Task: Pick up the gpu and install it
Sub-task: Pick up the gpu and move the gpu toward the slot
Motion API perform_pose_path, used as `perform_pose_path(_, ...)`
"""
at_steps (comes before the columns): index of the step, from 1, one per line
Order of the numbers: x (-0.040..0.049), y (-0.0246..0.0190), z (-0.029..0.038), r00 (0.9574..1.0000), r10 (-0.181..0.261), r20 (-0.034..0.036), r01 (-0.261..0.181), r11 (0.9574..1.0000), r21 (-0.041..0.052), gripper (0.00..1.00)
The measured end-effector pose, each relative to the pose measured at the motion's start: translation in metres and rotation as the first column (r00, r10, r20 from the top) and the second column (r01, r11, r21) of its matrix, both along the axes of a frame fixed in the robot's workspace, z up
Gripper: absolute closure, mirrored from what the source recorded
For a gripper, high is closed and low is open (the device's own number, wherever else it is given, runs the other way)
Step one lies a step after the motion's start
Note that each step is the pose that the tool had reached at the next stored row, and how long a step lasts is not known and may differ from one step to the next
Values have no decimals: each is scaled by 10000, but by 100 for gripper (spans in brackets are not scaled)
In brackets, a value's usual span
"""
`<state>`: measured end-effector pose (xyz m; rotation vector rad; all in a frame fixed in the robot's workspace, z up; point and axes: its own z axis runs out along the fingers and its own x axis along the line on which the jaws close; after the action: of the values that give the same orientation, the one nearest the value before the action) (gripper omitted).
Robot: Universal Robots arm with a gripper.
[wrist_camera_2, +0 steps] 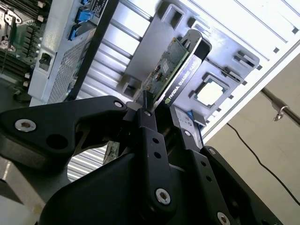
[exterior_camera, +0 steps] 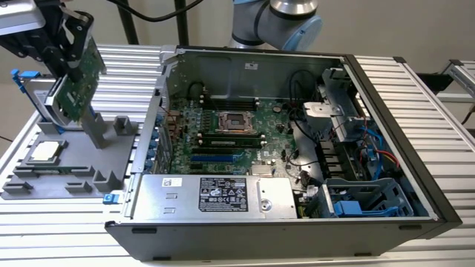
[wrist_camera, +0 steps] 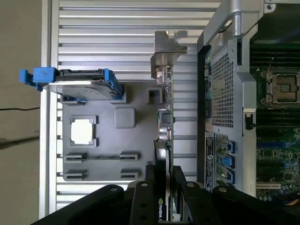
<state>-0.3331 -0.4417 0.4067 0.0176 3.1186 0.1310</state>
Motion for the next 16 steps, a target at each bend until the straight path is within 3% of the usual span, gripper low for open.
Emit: perform_pose_path(16, 0, 0, 47, 10000, 0, -1, 0, 10000, 0, 100)
